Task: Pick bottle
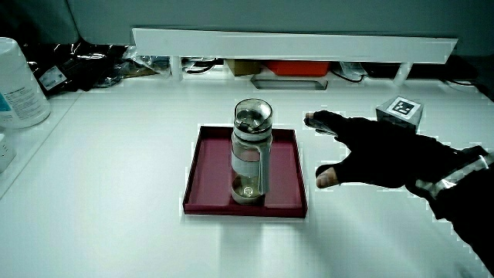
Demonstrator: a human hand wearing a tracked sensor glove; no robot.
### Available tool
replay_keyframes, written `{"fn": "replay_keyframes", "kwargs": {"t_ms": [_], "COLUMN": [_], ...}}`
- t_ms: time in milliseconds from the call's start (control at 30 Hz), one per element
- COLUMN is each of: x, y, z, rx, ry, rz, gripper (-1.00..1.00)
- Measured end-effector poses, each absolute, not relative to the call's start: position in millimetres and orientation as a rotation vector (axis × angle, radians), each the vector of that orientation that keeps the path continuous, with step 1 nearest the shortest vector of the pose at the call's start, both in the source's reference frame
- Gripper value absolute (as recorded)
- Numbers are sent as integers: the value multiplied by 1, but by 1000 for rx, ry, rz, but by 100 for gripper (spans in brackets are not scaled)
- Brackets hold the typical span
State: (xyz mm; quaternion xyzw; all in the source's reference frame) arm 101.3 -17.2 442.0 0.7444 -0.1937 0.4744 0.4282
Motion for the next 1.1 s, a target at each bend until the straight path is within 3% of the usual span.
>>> {"fn": "replay_keyframes", "kwargs": {"t_ms": [600,633,667,733,767,800,833,900,967,1000,1033,1067,1100], "x": [52,51,49,46,44,42,39,32,28,26,24,23,21], "y": [-26,-27,-27,-27,-27,-27,-26,-24,-22,-22,-21,-20,-19], "z": [504,511,513,516,518,519,523,525,529,529,536,537,539], "rx": [1786,1867,1780,1764,1852,1849,1747,1723,1813,1816,1718,1809,1802], "ry": [-448,-453,-447,-427,-419,-420,-425,-407,-393,-389,-402,-374,-371], "rz": [1243,1262,1261,1269,1276,1262,1290,1280,1276,1283,1292,1281,1280], "gripper": [0,0,0,0,0,0,0,0,0,0,0,0,0]}}
